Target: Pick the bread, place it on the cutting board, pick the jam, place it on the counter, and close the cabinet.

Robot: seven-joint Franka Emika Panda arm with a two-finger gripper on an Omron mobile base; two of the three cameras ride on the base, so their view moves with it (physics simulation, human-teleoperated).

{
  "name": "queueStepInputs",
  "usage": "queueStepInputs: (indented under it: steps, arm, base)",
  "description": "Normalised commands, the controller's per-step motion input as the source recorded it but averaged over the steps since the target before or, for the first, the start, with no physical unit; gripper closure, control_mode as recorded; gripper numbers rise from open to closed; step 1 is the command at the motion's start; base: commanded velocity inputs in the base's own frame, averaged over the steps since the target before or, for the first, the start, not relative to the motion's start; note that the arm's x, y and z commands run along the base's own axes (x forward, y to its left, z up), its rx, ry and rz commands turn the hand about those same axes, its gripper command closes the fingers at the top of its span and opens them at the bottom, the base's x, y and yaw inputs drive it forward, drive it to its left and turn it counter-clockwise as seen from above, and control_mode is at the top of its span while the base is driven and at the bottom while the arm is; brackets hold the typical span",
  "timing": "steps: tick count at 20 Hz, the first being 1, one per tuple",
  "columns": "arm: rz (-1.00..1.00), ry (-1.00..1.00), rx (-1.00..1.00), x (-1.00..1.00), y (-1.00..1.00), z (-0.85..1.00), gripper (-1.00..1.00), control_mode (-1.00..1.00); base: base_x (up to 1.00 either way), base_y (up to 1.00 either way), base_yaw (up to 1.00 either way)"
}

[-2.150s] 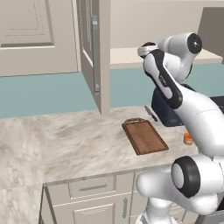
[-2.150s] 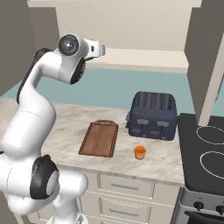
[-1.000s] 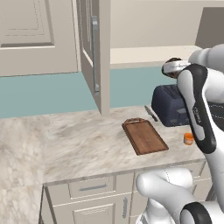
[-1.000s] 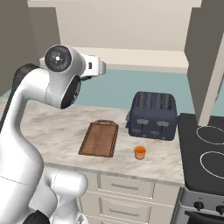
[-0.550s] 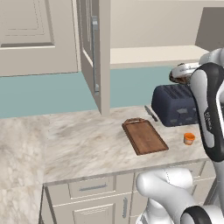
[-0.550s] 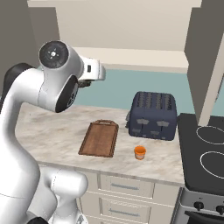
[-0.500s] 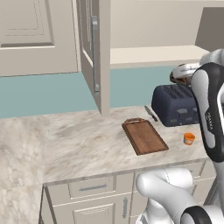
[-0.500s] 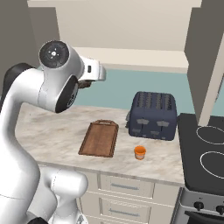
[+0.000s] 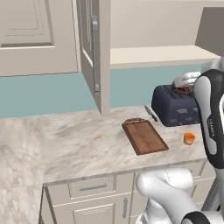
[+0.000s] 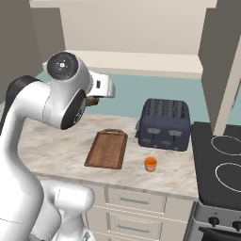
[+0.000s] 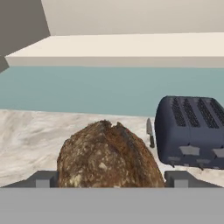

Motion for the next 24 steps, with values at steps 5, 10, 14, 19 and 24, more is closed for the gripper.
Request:
queueStepInputs:
  steps: [5,10,14,19,24]
  arm:
    - [0.00,0.02,0.00,0.00,0.00,-0.40,1.00,-1.00]
    - [0.00,0.03,0.00,0.00,0.00,-0.44,1.00,-1.00]
    - [0.00,0.03,0.00,0.00,-0.03,-0.40,1.00,-1.00]
    - [0.00,0.03,0.00,0.00,-0.02,-0.39,1.00,-1.00]
    - [0.00,0.02,0.00,0.00,0.00,-0.36,1.00,-1.00]
  base:
    - [0.00,0.00,0.00]
    - [0.00,0.00,0.00]
    - [0.00,0.00,0.00]
    - [0.00,0.00,0.00]
    - [0.00,0.00,0.00]
